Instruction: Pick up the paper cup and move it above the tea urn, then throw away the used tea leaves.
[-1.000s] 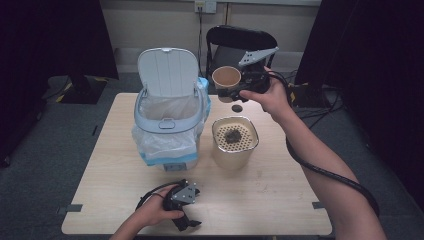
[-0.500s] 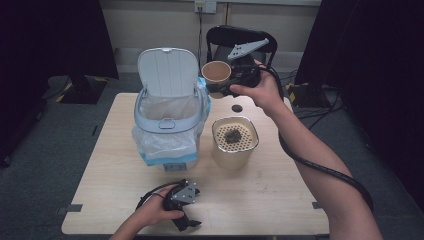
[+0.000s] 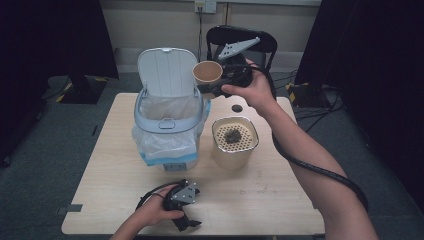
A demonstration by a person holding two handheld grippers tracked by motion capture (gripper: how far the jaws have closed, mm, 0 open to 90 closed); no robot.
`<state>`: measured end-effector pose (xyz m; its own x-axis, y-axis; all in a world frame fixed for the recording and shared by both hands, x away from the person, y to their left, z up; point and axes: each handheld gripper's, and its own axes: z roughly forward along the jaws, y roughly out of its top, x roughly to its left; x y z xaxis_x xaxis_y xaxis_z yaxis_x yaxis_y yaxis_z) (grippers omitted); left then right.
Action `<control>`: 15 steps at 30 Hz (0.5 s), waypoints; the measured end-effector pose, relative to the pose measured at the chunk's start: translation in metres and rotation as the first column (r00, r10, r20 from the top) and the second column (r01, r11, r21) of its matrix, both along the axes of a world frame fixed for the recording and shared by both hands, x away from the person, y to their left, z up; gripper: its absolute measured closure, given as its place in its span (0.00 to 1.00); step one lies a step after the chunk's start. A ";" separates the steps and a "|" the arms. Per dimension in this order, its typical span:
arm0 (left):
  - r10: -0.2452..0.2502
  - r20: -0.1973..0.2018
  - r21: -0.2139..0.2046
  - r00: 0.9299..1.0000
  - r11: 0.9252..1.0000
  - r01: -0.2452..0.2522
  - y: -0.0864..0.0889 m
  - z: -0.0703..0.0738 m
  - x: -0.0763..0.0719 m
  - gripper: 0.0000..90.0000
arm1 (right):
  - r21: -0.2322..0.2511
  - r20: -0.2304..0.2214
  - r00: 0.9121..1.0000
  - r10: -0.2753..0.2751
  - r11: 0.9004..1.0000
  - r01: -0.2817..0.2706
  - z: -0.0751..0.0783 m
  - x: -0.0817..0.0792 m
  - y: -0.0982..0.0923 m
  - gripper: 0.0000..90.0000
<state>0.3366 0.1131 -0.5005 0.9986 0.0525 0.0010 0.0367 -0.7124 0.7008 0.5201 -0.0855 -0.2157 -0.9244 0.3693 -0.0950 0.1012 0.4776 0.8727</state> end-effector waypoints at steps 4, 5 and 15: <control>0.000 0.000 -0.001 1.000 1.000 0.000 0.000 0.000 0.000 0.00 | -0.004 -0.002 1.000 0.010 1.000 -0.010 0.000 -0.001 0.009 0.30; 0.000 0.000 0.000 1.000 1.000 0.000 0.000 0.000 0.000 0.00 | -0.004 -0.002 1.000 0.010 1.000 -0.010 0.000 -0.001 0.011 0.30; -0.003 0.002 0.005 1.000 1.000 0.003 0.000 0.000 0.000 0.00 | -0.007 -0.003 0.999 0.044 0.999 -0.044 0.001 -0.003 0.034 0.30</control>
<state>0.3367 0.1132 -0.5001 0.9988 0.0498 0.0029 0.0337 -0.7163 0.6970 0.5172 -0.0515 -0.2143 -0.9400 0.3276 -0.0949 0.0822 0.4875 0.8692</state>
